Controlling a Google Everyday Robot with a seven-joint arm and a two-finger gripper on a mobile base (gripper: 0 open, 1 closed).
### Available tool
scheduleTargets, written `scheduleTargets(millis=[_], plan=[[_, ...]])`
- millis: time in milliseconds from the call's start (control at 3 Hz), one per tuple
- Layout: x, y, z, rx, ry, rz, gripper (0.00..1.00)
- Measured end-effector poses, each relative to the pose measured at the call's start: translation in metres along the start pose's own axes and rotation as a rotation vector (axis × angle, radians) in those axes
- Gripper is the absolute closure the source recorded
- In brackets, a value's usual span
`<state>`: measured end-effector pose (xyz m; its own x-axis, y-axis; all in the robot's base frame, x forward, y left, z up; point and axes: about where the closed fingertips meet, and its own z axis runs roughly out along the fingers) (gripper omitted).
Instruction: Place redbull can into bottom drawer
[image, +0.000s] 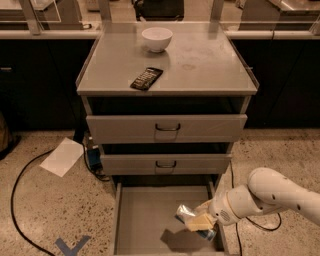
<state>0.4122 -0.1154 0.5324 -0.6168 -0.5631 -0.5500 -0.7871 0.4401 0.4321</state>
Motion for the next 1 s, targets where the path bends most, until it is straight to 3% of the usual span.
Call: scheduleTargets(millis=[333, 667, 1000], plan=[[-0.005, 0.001, 0.006, 0.015, 0.002, -0.039, 1.00], [-0.020, -0.014, 0.037, 0.013, -0.028, -0.125, 1.00], [-0.021, -0.043, 0.093, -0.022, -0.051, -0.170, 1.00]])
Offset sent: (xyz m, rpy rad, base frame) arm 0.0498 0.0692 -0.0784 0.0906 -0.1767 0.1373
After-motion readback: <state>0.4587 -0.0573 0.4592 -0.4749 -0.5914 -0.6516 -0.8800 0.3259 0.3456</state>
